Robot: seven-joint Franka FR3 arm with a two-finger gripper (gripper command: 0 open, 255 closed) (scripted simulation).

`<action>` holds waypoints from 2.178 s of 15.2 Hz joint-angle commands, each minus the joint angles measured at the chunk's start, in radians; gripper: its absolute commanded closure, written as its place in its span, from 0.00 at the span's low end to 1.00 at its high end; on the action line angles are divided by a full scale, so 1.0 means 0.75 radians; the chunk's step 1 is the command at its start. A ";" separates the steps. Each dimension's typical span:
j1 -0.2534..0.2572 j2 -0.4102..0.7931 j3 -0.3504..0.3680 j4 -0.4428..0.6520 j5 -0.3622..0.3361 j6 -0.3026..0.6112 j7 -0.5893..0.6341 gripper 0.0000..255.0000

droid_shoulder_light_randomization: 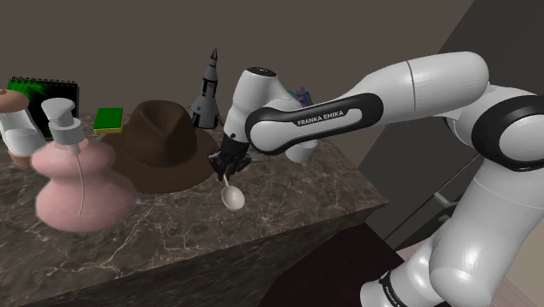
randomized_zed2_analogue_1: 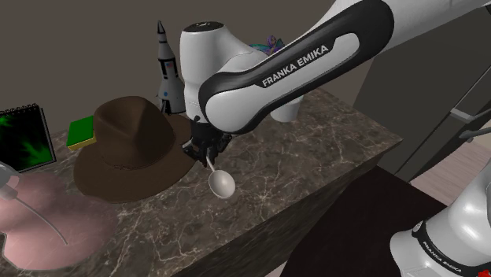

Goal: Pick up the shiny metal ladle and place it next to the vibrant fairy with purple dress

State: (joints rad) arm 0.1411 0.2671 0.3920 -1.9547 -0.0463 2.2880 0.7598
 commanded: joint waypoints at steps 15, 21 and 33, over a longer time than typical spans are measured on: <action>-0.010 -0.067 0.010 0.065 0.032 -0.127 -0.015 1.00; -0.015 -0.107 0.015 0.126 0.050 -0.225 -0.023 1.00; -0.019 -0.157 0.019 0.282 0.071 -0.428 -0.027 1.00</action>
State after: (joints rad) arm 0.1269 0.1524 0.4062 -1.7532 0.0055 1.9805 0.7389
